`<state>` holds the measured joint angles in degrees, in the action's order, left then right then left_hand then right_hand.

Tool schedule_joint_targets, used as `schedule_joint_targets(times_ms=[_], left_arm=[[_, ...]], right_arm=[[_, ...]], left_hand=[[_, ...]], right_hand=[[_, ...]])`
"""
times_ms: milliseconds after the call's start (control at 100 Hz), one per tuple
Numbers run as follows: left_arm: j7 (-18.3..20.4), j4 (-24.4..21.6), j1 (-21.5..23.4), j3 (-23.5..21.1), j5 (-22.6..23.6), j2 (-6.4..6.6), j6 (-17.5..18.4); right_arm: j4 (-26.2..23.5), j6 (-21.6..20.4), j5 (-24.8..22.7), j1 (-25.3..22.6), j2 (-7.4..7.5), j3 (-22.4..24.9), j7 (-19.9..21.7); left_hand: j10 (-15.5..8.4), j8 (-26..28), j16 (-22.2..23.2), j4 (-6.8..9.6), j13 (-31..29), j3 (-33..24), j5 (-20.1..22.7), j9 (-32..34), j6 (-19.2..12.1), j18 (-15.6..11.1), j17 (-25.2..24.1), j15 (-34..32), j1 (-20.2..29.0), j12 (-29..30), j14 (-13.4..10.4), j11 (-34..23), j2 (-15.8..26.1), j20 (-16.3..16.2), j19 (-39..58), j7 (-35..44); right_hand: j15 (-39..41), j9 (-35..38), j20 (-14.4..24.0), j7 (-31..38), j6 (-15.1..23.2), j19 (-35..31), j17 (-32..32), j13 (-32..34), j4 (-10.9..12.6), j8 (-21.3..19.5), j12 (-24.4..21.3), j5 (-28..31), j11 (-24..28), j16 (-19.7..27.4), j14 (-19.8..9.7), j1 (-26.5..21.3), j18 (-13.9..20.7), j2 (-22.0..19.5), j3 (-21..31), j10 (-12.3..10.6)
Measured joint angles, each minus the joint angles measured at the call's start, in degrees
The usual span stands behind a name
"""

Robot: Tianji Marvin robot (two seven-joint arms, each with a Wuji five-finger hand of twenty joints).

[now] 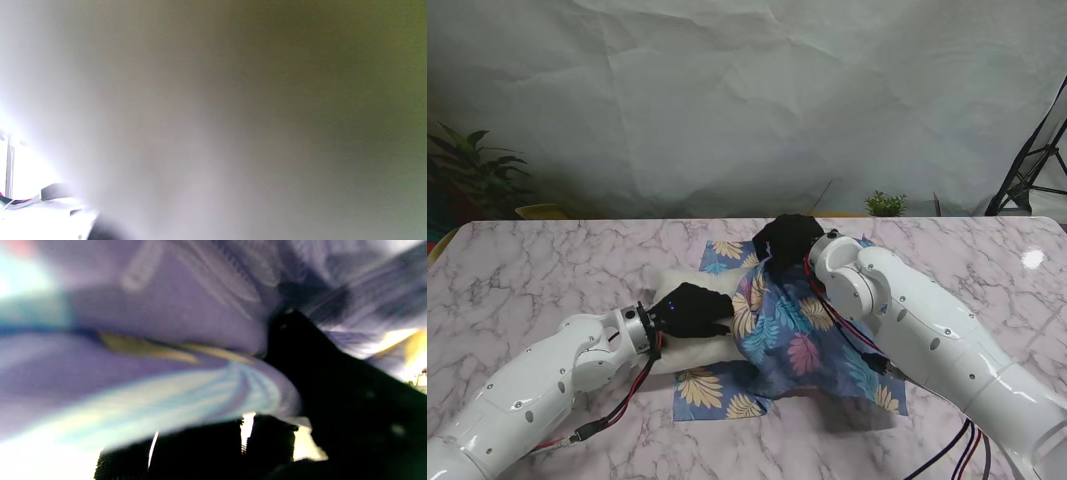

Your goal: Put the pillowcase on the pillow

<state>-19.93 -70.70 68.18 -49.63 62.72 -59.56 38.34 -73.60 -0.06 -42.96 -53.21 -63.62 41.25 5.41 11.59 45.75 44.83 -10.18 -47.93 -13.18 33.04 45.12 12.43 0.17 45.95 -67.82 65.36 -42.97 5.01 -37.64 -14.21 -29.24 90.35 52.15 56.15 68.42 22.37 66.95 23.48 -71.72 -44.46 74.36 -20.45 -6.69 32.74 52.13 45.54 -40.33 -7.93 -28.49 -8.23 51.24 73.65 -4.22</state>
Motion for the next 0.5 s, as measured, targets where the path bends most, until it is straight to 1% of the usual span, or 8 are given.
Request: schedule_joint_targets(times_ms=[90,140,170,220,250,310,390,500], left_arm=[[0.13,-0.67,0.56,-0.84,0.00,-0.12,-0.26],[0.56,-1.00,0.78,-1.13,-0.09,-0.14,-0.45],[1.04,-1.13,0.86,-1.28,-0.22,-0.16,-0.53],[2.22,-1.35,0.94,-1.51,-0.50,-0.19,-0.70],[2.87,-1.43,0.96,-1.60,-0.72,-0.20,-0.80],[3.70,-1.48,0.98,-1.73,-1.11,-0.21,-1.04],[4.38,-1.56,1.06,-1.91,-1.51,-0.21,-1.46],[7.60,-2.31,1.30,-2.44,-2.42,-0.20,-1.92]], right_arm=[[1.41,-1.31,1.82,1.01,0.01,-0.69,3.74],[1.79,-2.33,2.49,1.23,0.17,-0.75,5.75],[1.73,-2.63,2.48,1.23,0.35,-0.72,6.87],[1.17,-2.79,2.01,0.90,0.74,-0.18,8.71],[0.36,-2.86,1.35,0.30,0.97,0.79,9.69],[-2.65,-3.07,-1.37,-2.07,1.49,4.41,11.02],[-7.55,-3.30,-4.62,-6.00,2.13,9.49,11.24],[-13.43,-3.21,-5.92,-10.98,2.68,14.93,10.68]], left_hand=[[0.00,0.00,0.00,0.00,0.00,0.00,0.00,0.00,0.00,-0.01,0.00,0.00,0.00,0.00,-0.01,0.00,0.00,-0.01,0.00,0.00],[0.00,0.00,0.00,0.00,0.00,-0.01,0.00,0.00,0.00,-0.01,0.00,0.00,0.00,0.00,-0.02,0.00,0.00,-0.02,0.00,0.00],[0.00,0.00,0.00,-0.01,0.00,0.00,0.00,0.00,0.00,-0.02,0.00,0.00,0.00,0.00,-0.02,0.00,0.00,-0.04,0.00,0.00],[0.00,0.00,0.00,-0.01,0.00,0.00,0.00,0.00,0.00,-0.02,0.00,-0.01,0.00,0.00,-0.02,0.00,0.00,-0.54,0.00,0.00],[0.00,0.00,0.00,-0.01,0.00,-0.01,0.00,0.00,0.00,-0.02,0.00,-0.01,0.00,0.00,-0.02,0.00,0.00,-0.61,0.00,0.00],[0.00,0.00,0.00,-0.01,0.00,0.00,0.00,0.00,0.00,-0.03,0.00,-0.01,0.00,0.00,-0.02,0.00,0.00,-0.63,0.00,0.00],[0.00,0.00,0.00,-0.01,0.00,-0.01,0.00,0.00,0.00,-0.03,0.00,-0.01,0.00,0.01,-0.02,0.00,0.00,-0.63,0.00,0.00],[0.00,0.00,0.00,-0.01,0.00,-0.03,0.00,0.00,0.00,-0.03,-0.02,0.00,0.00,0.04,-0.02,0.00,0.00,-0.63,0.00,0.00]], right_hand=[[-11.32,-3.64,-0.51,-0.25,-1.47,2.09,4.20,-0.05,0.12,0.39,-2.65,-2.65,-1.15,4.61,1.04,-0.47,-0.40,-2.36,-0.90,0.69],[-20.05,-7.28,-0.70,-2.26,-2.36,3.66,7.80,-2.28,0.17,1.16,-4.50,-5.86,-2.17,7.52,2.56,2.50,-1.64,-4.05,-2.38,0.69],[-24.99,-10.12,-0.73,-5.94,-4.95,4.65,10.22,-5.17,0.20,1.17,-5.80,-7.53,-2.90,8.95,3.90,5.41,-2.26,-5.45,-2.88,0.69],[-31.88,-15.54,-0.76,-15.08,-9.56,6.58,14.76,-10.82,5.05,-4.97,-8.37,-10.41,-4.86,11.75,7.62,11.18,-2.99,-9.27,-3.58,1.52],[-34.78,-18.97,-0.80,-18.61,-11.23,7.52,17.18,-13.78,6.72,-7.17,-8.87,-12.78,-5.83,13.44,8.93,13.85,-3.07,-11.05,-4.63,2.10],[-38.88,-25.45,-1.41,-23.46,-14.40,9.32,21.78,-20.13,7.82,-7.87,-10.36,-17.68,-7.19,16.43,11.61,17.18,-3.78,-14.27,-8.14,3.86],[-40.93,-32.96,-2.74,-26.80,-17.35,11.21,27.07,-27.26,7.92,-7.88,-12.12,-23.76,-8.80,20.15,14.40,19.91,-4.46,-18.54,-12.97,5.65],[-41.79,-40.49,-4.22,-30.46,-19.25,13.16,32.05,-35.86,7.92,-6.83,-13.35,-29.09,-10.18,23.38,15.97,20.70,-4.49,-22.35,-18.00,7.57]])
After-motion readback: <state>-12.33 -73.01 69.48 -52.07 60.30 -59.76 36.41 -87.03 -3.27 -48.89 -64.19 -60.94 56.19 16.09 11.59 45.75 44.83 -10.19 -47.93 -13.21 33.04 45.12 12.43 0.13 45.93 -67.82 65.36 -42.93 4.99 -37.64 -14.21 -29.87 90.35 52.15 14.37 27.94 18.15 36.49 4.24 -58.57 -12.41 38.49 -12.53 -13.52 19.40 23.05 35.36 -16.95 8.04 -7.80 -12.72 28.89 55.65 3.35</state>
